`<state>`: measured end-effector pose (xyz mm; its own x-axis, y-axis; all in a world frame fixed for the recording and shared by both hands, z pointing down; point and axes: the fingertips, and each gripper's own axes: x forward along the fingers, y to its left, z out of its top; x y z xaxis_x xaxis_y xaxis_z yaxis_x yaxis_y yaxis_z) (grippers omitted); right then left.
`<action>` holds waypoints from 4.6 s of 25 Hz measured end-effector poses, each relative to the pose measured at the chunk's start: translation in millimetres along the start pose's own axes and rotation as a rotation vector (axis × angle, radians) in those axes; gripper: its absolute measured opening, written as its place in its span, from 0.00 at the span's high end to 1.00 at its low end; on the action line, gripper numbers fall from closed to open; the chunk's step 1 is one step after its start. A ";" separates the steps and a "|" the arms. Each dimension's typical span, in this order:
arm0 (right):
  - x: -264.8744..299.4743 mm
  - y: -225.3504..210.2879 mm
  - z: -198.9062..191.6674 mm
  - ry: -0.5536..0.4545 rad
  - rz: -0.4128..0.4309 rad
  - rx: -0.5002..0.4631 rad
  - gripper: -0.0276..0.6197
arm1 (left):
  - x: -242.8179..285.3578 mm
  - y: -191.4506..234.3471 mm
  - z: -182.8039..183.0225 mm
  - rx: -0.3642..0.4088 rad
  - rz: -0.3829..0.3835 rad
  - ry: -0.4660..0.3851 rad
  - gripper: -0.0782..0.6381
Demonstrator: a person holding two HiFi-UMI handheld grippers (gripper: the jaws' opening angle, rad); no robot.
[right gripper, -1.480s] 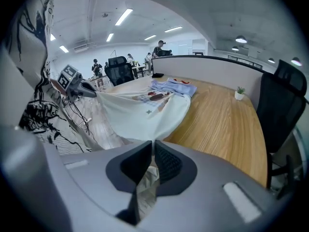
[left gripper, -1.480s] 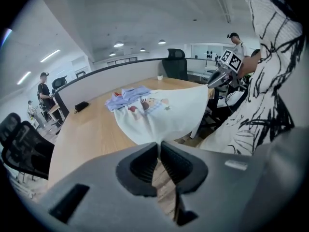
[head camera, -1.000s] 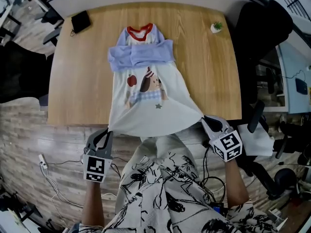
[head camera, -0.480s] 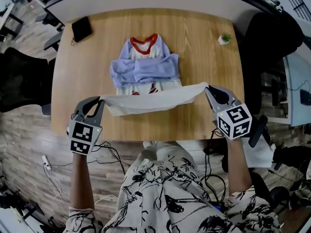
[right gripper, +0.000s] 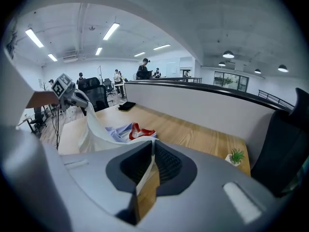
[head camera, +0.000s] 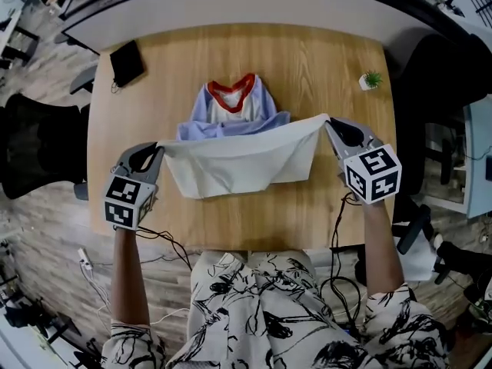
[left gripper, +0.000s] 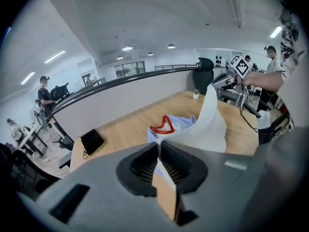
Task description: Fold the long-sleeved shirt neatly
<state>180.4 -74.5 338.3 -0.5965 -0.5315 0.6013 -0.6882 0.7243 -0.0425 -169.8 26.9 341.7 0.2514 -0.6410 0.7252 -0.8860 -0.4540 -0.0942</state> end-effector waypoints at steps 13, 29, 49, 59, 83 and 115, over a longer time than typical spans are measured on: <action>101.7 -59.6 23.3 0.098 -0.066 0.023 0.91 | 94.6 92.6 16.5 -0.027 -0.110 0.034 0.85; 262.3 -99.7 -37.6 0.342 -0.019 0.080 0.90 | 254.1 157.5 -38.0 -0.192 -0.240 0.176 0.79; 272.9 0.1 -48.9 0.366 0.497 -0.775 0.82 | 257.8 41.1 -11.1 0.656 -0.509 0.131 0.67; 286.6 -18.2 -11.2 0.317 0.443 -0.501 0.93 | 260.4 73.3 9.8 0.370 -0.443 0.127 0.87; 71.2 29.1 -135.2 0.227 0.105 0.149 0.54 | 67.7 -11.3 -120.0 -0.314 -0.274 0.080 0.63; 51.2 56.0 -208.0 0.310 -0.064 0.168 0.93 | 65.8 -48.7 -192.1 -0.347 -0.097 0.126 0.85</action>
<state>197.2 30.1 532.6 -0.4139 -0.3964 0.8195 -0.7936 0.5981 -0.1115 -184.9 125.8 525.0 0.3095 -0.5147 0.7995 -0.9452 -0.2586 0.1994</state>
